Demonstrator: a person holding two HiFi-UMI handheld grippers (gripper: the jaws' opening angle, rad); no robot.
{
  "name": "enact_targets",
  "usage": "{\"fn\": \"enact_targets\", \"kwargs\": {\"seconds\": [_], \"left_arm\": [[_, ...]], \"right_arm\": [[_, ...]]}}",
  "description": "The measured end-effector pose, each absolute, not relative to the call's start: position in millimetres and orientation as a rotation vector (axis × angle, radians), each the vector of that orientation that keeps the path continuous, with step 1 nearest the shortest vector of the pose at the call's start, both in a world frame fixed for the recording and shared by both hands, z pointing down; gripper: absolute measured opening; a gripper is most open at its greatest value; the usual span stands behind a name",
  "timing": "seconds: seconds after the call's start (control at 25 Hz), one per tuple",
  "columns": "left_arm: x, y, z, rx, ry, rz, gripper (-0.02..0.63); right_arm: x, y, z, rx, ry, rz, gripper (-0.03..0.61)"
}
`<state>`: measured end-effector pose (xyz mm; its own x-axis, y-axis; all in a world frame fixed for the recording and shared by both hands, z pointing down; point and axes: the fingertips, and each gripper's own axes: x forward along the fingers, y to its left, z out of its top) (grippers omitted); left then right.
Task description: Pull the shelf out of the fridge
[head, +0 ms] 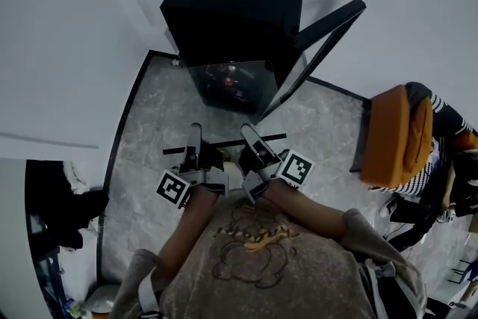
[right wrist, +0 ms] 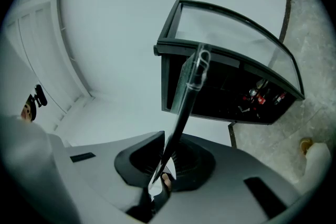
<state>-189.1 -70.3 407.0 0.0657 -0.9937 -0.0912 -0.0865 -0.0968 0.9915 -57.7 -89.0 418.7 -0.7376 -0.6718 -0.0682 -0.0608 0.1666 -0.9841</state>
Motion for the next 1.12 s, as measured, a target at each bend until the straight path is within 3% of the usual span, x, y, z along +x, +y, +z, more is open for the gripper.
{"fn": "enact_targets", "kwargs": {"seconds": [0.36,1.12], "left_arm": [[-165,-30,372,1.374,-1.157,-1.247,0.020],[-157,-13,381,1.361,-1.168,-1.276,0.020]], "right_arm": [[-34,-54,377,-0.633,2.024,-1.566,0.044],[-27,-42,388,-0.596,2.016,-1.598,0.043]]}}
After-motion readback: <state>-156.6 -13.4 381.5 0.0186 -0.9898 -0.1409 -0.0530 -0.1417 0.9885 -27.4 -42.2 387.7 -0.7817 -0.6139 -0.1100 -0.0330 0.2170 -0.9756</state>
